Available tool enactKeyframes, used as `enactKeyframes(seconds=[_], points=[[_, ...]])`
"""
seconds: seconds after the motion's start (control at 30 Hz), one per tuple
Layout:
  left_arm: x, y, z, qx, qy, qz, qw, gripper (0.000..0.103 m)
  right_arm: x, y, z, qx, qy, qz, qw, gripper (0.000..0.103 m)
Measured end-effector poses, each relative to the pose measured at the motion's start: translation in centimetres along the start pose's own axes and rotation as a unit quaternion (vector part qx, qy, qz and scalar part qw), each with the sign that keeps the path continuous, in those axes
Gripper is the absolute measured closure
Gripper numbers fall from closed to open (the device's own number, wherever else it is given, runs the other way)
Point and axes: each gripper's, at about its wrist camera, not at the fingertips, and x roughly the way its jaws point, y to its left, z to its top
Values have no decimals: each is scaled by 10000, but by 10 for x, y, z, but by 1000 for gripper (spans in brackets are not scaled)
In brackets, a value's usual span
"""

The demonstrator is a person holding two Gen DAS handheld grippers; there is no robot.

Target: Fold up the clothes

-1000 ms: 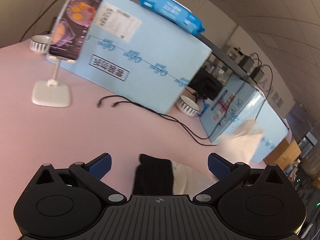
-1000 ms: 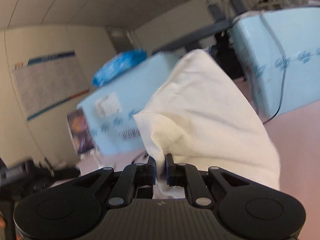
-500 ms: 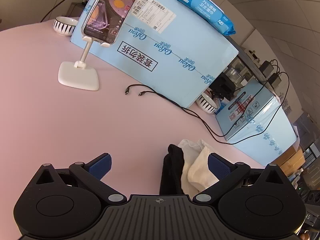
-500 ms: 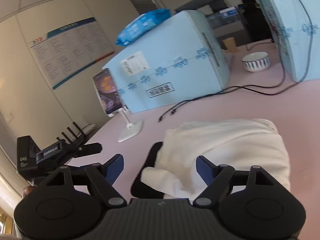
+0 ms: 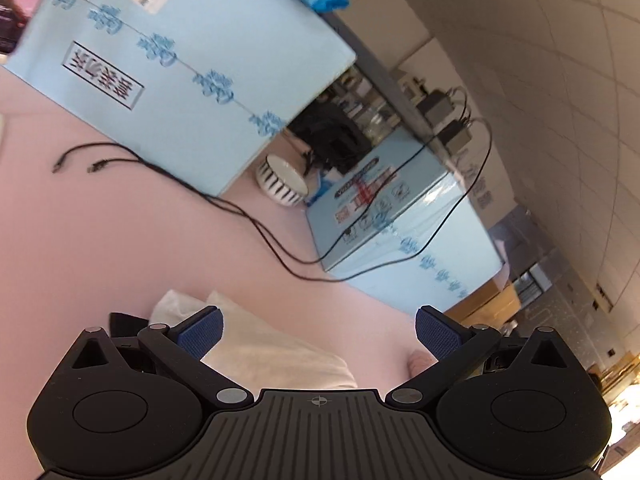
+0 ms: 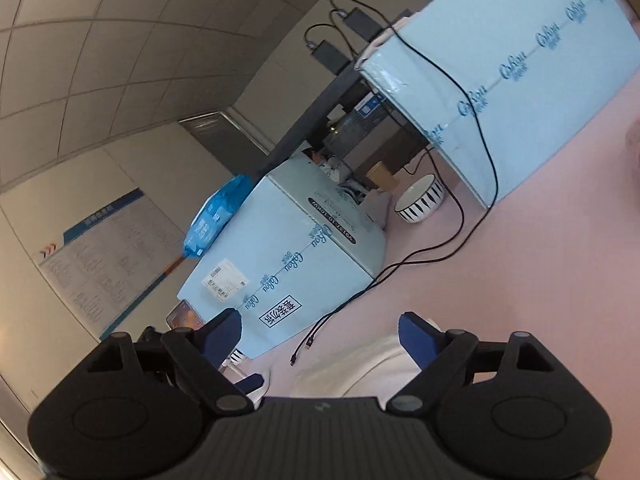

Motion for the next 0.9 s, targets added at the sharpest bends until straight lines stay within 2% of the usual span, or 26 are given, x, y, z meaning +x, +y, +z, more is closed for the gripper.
enactKeyframes(seconds=[0.03, 0.1, 0.2, 0.27, 0.33, 0.43, 0.47, 0.5, 0.53, 0.57, 0.6, 0.67, 0.73, 0.83, 0.87, 0.9], points=[[20, 1, -2, 16, 232, 140, 9996, 0, -2, -7, -1, 35, 39, -71, 10000, 15], [53, 11, -13, 244, 612, 658, 9957, 0, -7, -20, -2, 105, 115, -214, 9996, 15], [61, 7, -28, 730, 689, 842, 9914, 0, -16, -38, 1, 201, 66, -382, 9990, 15], [49, -3, -27, 572, 773, 771, 9924, 1, -13, -44, 5, 156, 70, -441, 9989, 15], [23, -14, -22, 411, 600, 459, 9963, 1, -4, -48, 5, 75, 177, -645, 9977, 15], [1, -28, -25, 852, 184, 428, 9953, 0, 20, -56, -5, 184, 531, -843, 9949, 15], [6, -23, -26, 687, 386, 253, 9966, 0, 31, -62, -10, 285, 718, -834, 9935, 17], [21, -7, -28, 123, 958, -148, 9952, 0, 41, -66, -16, 416, 936, -760, 9918, 19], [41, 13, -32, -581, 1598, -444, 9844, 1, 51, -71, -22, 547, 1153, -683, 9895, 33], [54, 27, -36, -971, 1864, -481, 9765, 1, 60, -75, -27, 696, 1348, -574, 9868, 56], [62, 38, -39, -1200, 1889, -484, 9734, 1, 68, -79, -32, 860, 1470, -532, 9840, 61], [55, 36, -38, -1261, 1733, -534, 9753, 1, 72, -79, -39, 861, 1288, -589, 9862, 67], [42, 15, -34, -794, 1471, -534, 9845, 1, 69, -84, -39, 1087, 1217, -539, 9851, 71], [32, -2, -26, -483, 1034, -616, 9916, 0, 62, -92, -39, 1392, 1106, -373, 9834, 76], [32, -6, -24, -364, 850, -584, 9940, 0, 58, -91, -39, 1377, 1034, -333, 9845, 78], [40, -7, -23, -249, 758, -371, 9961, 0, 54, -89, -39, 1347, 959, -316, 9857, 79]])
